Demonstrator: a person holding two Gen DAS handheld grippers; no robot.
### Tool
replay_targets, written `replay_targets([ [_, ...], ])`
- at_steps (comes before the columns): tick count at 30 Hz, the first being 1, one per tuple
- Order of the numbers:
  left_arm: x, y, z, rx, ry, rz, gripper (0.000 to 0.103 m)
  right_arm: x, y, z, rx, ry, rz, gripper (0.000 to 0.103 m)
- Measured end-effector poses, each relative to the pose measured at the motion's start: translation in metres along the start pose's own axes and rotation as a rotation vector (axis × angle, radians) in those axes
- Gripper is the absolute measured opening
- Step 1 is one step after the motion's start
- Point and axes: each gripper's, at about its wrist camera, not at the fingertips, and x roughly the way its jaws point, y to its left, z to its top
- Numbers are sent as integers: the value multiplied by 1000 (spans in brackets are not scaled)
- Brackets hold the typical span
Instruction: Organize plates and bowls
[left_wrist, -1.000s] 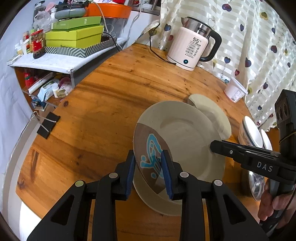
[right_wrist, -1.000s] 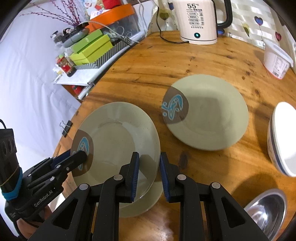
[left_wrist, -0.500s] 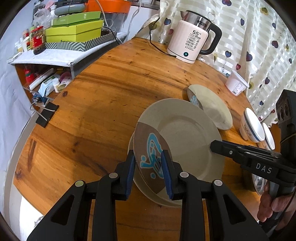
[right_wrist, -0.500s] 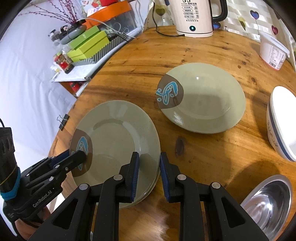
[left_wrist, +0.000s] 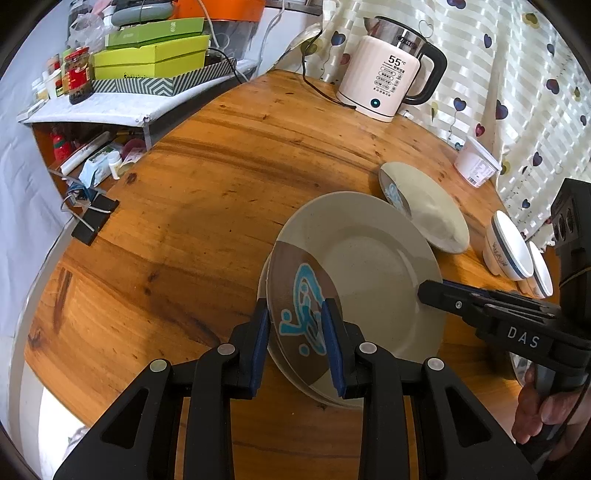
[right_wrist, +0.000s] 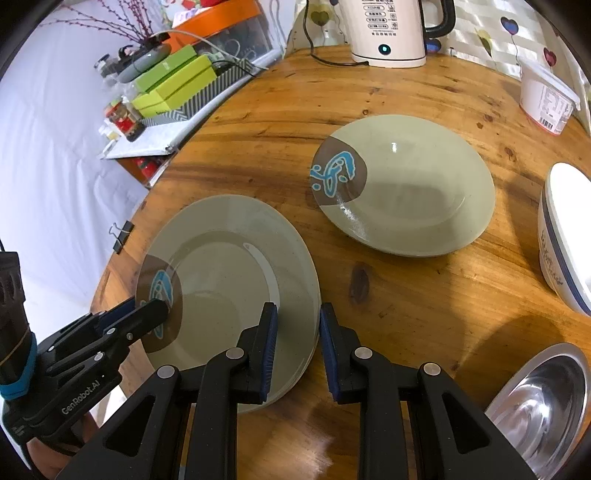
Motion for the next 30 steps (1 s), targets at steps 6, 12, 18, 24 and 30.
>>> replay_targets([
  [6, 0, 1, -2, -1, -5, -1, 29, 2, 0, -1, -2, 3, -4, 23],
  [12, 0, 3, -4, -8, -7, -3, 29, 2, 0, -1, -13, -2, -7, 23],
  [18, -1, 5, -4, -14, -10, -17, 29, 2, -1, -2, -16, -7, 0, 23],
  [24, -2, 9, -3, -25, -11, -39, 30, 0, -2, -4, -18, -15, 12, 23],
  [30, -6, 15, 3, -33, -48, -39, 30, 0, -7, -6, 3, -18, 29, 31],
])
